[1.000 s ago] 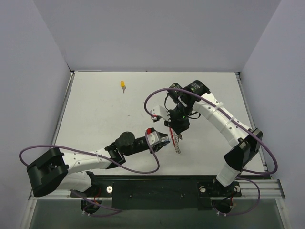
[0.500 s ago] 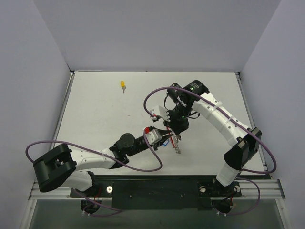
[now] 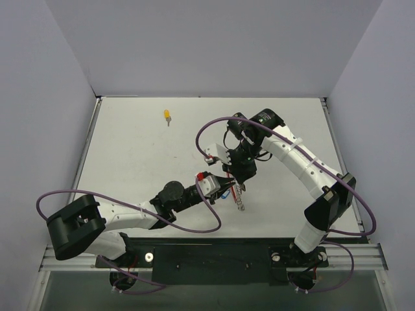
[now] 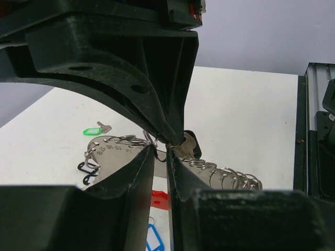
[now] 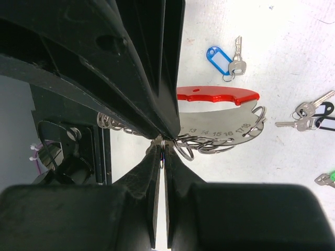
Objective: Put the keys on the keyring
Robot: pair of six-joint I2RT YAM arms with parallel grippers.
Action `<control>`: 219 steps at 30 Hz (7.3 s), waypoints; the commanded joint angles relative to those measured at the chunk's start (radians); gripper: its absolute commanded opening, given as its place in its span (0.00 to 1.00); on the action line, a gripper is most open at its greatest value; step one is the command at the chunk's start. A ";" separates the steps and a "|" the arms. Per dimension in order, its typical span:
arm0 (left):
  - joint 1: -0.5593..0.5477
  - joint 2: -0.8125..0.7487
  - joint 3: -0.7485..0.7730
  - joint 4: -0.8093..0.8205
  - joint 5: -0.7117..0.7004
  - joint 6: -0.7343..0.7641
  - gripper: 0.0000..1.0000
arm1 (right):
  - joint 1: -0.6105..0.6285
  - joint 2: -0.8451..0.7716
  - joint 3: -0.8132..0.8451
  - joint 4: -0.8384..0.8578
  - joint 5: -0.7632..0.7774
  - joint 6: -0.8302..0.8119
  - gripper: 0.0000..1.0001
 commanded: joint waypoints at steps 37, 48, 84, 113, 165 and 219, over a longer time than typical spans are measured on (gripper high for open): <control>0.024 -0.062 -0.087 0.248 -0.063 -0.270 0.00 | -0.165 -0.033 0.035 -0.274 -0.342 -0.123 0.28; 0.073 -0.064 -0.195 0.582 -0.088 -0.446 0.00 | -0.192 -0.066 -0.043 -0.236 -0.591 -0.177 0.42; 0.096 -0.032 -0.090 0.598 0.031 -0.465 0.00 | -0.202 -0.012 -0.068 -0.070 -0.558 -0.062 0.32; 0.120 0.014 -0.040 0.598 0.113 -0.509 0.00 | -0.203 -0.049 -0.094 -0.043 -0.642 -0.057 0.32; 0.050 -0.129 0.483 -1.355 0.095 0.425 0.00 | -0.349 -0.098 -0.134 -0.156 -0.510 -0.154 0.45; 0.113 -0.289 0.267 -0.898 0.264 0.083 0.00 | -0.364 -0.066 -0.247 -0.274 -0.594 -0.414 0.45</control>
